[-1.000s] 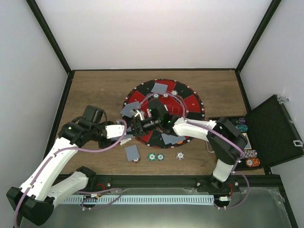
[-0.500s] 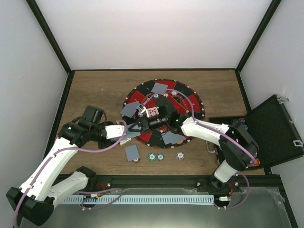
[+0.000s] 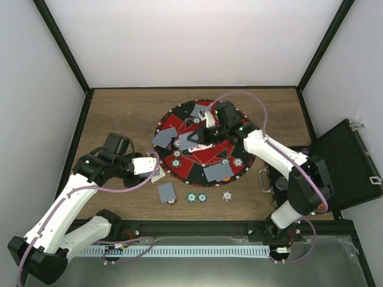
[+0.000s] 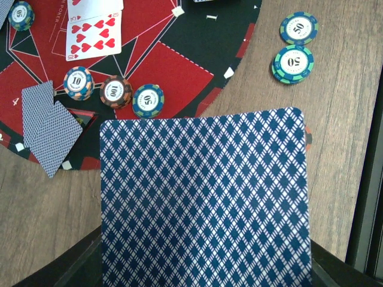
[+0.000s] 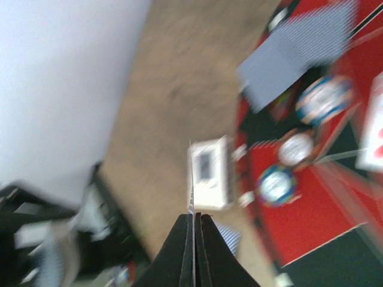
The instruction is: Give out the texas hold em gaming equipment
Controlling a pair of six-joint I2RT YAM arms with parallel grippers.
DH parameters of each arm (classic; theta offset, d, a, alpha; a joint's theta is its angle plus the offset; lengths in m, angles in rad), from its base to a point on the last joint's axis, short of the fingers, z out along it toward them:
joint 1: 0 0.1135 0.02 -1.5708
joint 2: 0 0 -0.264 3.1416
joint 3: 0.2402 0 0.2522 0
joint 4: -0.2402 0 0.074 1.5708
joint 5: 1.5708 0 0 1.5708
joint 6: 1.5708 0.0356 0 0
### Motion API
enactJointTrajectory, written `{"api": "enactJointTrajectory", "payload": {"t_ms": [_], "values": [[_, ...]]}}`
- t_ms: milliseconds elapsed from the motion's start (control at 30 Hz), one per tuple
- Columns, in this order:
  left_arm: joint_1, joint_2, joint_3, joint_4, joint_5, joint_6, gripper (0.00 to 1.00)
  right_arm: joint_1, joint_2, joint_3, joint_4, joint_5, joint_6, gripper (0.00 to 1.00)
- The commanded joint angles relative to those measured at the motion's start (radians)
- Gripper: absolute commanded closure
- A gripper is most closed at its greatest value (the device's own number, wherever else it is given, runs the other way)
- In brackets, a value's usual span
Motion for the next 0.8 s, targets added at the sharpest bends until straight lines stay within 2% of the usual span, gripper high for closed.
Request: {"api": "enactJointTrajectory", "payload": {"t_ms": [0, 100, 167, 200, 267, 300, 333, 367, 400, 467, 600, 767], "values": [[0.002, -0.015, 0.008, 0.017, 0.005, 0.004, 0.95, -0.013, 0.06, 0.195, -0.277, 0.531, -0.327, 0.99], [0.002, -0.013, 0.009, 0.017, 0.006, 0.001, 0.95, 0.003, 0.117, 0.256, -0.26, 0.88, -0.471, 0.99], [0.002, -0.012, 0.01, 0.016, 0.006, 0.0, 0.95, 0.045, 0.153, 0.255, -0.179, 1.162, -0.618, 0.99], [0.002, -0.012, 0.012, 0.014, 0.006, -0.001, 0.95, 0.083, 0.166, 0.225, -0.083, 1.296, -0.73, 0.99], [0.002, -0.013, 0.012, 0.013, 0.003, -0.001, 0.95, 0.134, 0.183, 0.104, 0.219, 1.485, -1.043, 0.99], [0.002, -0.013, 0.012, 0.012, 0.002, -0.001, 0.95, 0.153, 0.187, 0.02, 0.495, 1.532, -1.211, 0.99], [0.002, -0.015, 0.012, 0.012, 0.001, -0.002, 0.95, 0.168, 0.191, -0.063, 0.626, 1.545, -1.384, 0.99], [0.002, -0.016, 0.011, 0.011, -0.001, -0.002, 0.95, 0.179, 0.197, -0.161, 0.898, 1.539, -1.53, 0.99], [0.002, -0.017, 0.011, 0.011, -0.002, -0.002, 0.95, 0.187, 0.209, -0.227, 1.073, 1.523, -1.649, 0.99], [0.002, -0.02, 0.01, 0.009, -0.003, -0.002, 0.95, 0.193, 0.245, -0.304, 1.273, 1.49, -1.791, 0.99], [0.002, -0.023, 0.01, 0.008, -0.006, -0.002, 0.95, 0.192, 0.309, -0.338, 1.278, 1.479, -1.811, 0.99], [0.002, -0.023, 0.012, 0.007, -0.004, -0.002, 0.95, 0.191, 0.3, -0.327, 1.04, 1.447, -1.594, 0.98]]}}
